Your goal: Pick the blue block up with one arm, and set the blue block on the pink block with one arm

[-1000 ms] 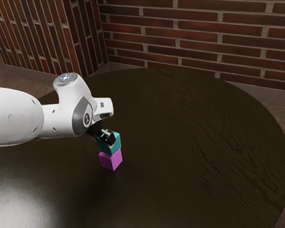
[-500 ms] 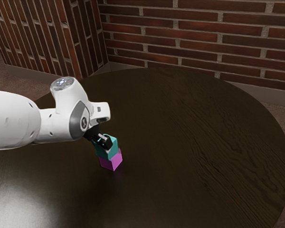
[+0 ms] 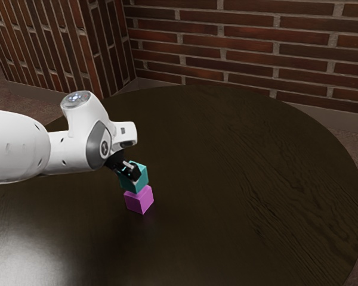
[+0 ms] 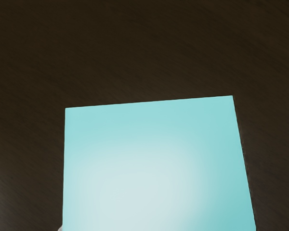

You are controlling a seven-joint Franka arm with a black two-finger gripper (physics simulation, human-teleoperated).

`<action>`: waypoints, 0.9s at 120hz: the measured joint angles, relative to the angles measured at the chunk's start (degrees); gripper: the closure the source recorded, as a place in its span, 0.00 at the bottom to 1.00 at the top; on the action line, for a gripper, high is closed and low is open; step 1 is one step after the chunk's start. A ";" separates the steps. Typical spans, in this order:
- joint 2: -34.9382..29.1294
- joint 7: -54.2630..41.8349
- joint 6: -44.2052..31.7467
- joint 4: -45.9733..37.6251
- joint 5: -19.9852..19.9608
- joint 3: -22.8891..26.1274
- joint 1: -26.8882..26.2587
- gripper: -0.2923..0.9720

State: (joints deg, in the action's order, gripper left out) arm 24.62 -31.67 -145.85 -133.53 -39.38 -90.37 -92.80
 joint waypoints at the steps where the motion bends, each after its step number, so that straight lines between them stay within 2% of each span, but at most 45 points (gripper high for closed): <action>1: 0.00 -0.01 -0.01 0.00 0.00 0.00 0.04 0.57; 108: 0.35 -0.34 -0.28 0.07 -1.46 1.32 0.99 0.55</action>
State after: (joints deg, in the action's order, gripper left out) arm 24.97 -32.01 -146.13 -133.46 -40.84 -89.05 -91.81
